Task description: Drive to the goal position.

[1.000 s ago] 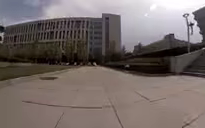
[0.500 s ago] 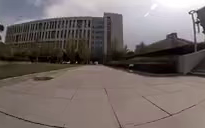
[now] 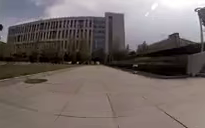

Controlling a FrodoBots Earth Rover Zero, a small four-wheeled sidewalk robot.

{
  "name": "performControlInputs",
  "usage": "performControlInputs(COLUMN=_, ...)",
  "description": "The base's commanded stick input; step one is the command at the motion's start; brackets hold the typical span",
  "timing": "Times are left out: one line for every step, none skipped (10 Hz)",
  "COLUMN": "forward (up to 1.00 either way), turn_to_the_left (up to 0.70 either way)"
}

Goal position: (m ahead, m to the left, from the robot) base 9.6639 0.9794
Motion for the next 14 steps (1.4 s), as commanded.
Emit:
performControlInputs(forward=1.0, turn_to_the_left=0.0)
performControlInputs(forward=1.0, turn_to_the_left=0.0)
performControlInputs(forward=1.0, turn_to_the_left=0.0)
performControlInputs(forward=1.0, turn_to_the_left=0.0)
performControlInputs(forward=1.0, turn_to_the_left=0.0)
performControlInputs(forward=1.0, turn_to_the_left=0.0)
performControlInputs(forward=1.0, turn_to_the_left=0.0)
performControlInputs(forward=1.0, turn_to_the_left=0.0)
performControlInputs(forward=1.0, turn_to_the_left=0.0)
performControlInputs(forward=1.0, turn_to_the_left=0.0)
performControlInputs(forward=1.0, turn_to_the_left=0.0)
performControlInputs(forward=1.0, turn_to_the_left=0.0)
performControlInputs(forward=1.0, turn_to_the_left=0.0)
performControlInputs(forward=1.0, turn_to_the_left=0.0)
